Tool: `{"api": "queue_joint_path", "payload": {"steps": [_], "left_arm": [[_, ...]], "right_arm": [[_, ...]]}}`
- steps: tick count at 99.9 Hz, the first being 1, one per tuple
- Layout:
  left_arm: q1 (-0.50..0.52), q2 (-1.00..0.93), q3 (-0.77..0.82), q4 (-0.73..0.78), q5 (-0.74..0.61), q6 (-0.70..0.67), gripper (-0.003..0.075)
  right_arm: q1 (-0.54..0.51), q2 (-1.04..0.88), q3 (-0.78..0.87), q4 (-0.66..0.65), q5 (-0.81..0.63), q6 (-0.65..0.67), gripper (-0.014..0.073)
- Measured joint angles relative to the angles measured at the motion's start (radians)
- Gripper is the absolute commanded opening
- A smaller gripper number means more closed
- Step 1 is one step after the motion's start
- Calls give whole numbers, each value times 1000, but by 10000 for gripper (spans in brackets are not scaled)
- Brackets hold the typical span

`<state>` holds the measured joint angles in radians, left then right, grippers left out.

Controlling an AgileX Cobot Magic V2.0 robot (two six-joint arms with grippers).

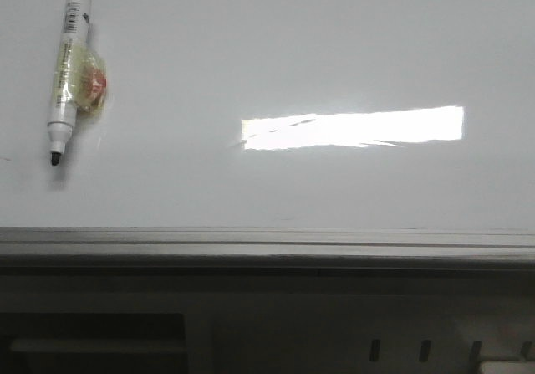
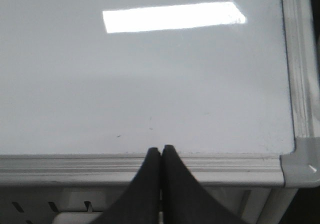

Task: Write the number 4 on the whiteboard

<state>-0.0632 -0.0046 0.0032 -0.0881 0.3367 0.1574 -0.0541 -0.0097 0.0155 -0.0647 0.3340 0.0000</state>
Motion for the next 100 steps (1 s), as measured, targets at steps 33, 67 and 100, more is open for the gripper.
{"api": "queue_joint_path", "payload": {"steps": [33,67,100], "left_arm": [[0,0,0,0,0,0,-13],[0,0,0,0,0,0,-13],[0,0,0,-7,-6,0,-13]], "right_arm": [[0,0,0,0,0,0,-72],[0,0,0,0,0,0,-72],[0,0,0,0,-29,0,-72]]}}
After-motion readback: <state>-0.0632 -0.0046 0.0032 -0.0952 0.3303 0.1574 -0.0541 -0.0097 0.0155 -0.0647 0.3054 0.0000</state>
